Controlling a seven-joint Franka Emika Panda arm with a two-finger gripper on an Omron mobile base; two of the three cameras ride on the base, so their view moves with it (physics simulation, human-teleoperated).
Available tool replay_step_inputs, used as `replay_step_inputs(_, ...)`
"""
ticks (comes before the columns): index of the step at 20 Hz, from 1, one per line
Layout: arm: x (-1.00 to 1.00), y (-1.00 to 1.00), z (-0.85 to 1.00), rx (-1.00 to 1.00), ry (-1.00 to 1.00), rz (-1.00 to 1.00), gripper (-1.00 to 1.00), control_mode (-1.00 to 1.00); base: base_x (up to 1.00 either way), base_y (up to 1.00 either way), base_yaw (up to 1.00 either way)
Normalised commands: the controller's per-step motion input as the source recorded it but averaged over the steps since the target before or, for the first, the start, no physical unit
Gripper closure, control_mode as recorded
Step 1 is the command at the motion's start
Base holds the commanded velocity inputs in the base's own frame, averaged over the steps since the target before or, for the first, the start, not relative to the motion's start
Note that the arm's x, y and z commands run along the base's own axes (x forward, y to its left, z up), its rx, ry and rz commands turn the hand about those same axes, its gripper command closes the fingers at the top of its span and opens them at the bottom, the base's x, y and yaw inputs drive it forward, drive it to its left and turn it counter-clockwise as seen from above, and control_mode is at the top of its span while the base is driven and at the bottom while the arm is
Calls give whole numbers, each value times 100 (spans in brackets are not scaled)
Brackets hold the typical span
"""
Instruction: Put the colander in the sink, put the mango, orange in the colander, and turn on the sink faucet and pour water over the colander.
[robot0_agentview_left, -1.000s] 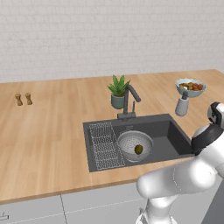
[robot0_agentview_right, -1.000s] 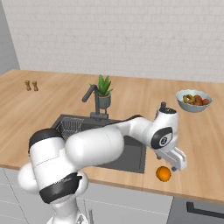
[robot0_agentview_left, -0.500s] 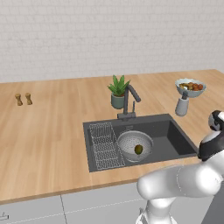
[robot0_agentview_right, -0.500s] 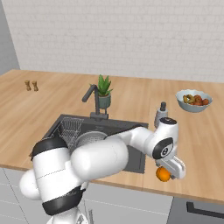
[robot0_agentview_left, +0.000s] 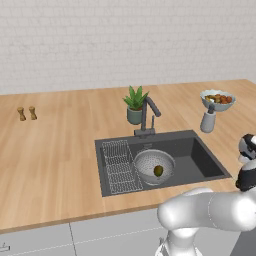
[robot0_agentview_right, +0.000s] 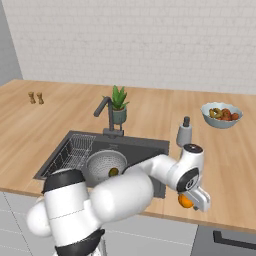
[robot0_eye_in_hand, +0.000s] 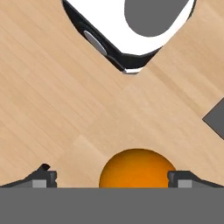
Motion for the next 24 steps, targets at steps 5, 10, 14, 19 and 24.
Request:
replay_step_inputs(5,3,0,-15,4,-10,0,-100,-100,0,0,0)
replay_step_inputs(10,0,4,-20,1,-8,0,-100,-100,0,0,0)
replay_step_inputs(14,7,12,-32,0,-4,0,-100,-100,0,0,0)
replay_step_inputs(19,18,18,-38,0,-1,0,-100,-100,0,0,0)
replay_step_inputs(24,12,0,-46,0,0,0,-100,-100,0,0,0)
